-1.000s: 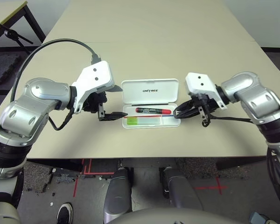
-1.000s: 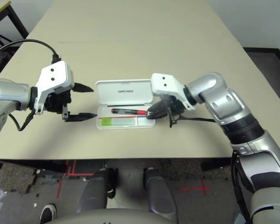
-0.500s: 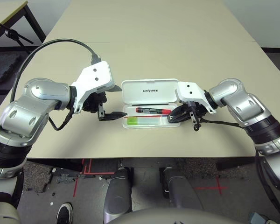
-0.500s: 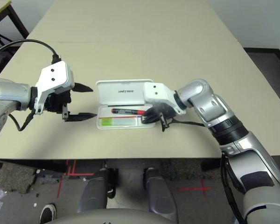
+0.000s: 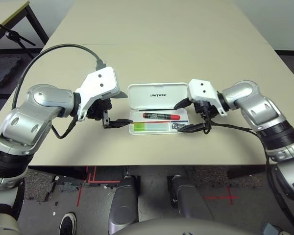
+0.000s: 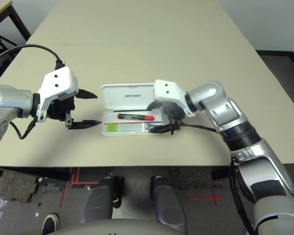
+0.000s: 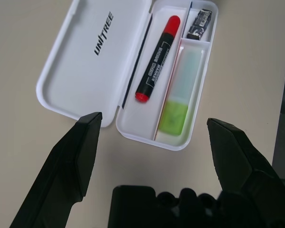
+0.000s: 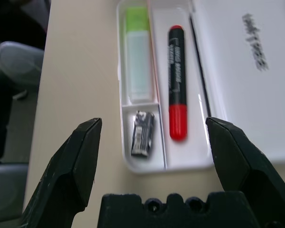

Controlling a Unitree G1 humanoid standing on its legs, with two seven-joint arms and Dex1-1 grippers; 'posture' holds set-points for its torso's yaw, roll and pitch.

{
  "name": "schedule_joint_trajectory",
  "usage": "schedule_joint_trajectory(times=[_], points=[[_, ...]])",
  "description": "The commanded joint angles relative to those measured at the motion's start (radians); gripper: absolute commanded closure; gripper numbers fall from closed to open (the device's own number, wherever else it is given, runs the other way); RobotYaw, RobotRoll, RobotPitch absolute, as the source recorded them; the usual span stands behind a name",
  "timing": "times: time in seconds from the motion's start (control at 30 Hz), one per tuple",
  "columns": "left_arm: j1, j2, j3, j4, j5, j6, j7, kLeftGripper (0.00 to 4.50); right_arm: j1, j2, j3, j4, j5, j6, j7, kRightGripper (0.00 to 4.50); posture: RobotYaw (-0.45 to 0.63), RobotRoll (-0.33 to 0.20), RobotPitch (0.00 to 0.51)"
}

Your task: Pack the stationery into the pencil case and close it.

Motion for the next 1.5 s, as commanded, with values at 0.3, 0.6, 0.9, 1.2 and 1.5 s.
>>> schedule_joint_trajectory(times=[0.3, 0.6, 0.9, 1.2, 1.5], points=[[0.034, 0.019, 0.046, 0.093, -0.006, -0.049, -0.013, 0.0, 0.117, -0.136, -0.24, 0.092, 0.162, 0.063, 0.032, 0.04, -0.01, 0.0, 0.143], [0.02, -0.006, 0.039, 0.208, 0.037, -0.092, 0.02, 0.0, 0.181, -0.137, -0.281, 0.062, 0.211, 0.088, 0.01, 0.04, -0.03, 0.0, 0.148], [-0.069, -0.068, -0.011, 0.356, 0.19, -0.154, 0.144, 2.5, 0.193, -0.115, -0.266, 0.053, 0.206, 0.079, -0.029, 0.0, -0.03, 0.0, 0.147], [-0.105, -0.189, -0.06, 0.511, 0.346, -0.237, 0.284, 4.47, 0.2, -0.094, -0.254, 0.053, 0.194, 0.074, -0.054, 0.0, -0.03, 0.0, 0.143], [-0.186, -0.318, -0.012, 0.699, 0.341, -0.287, 0.378, 4.47, 0.209, -0.101, -0.24, 0.041, 0.194, 0.086, -0.049, 0.0, -0.04, 0.0, 0.143]])
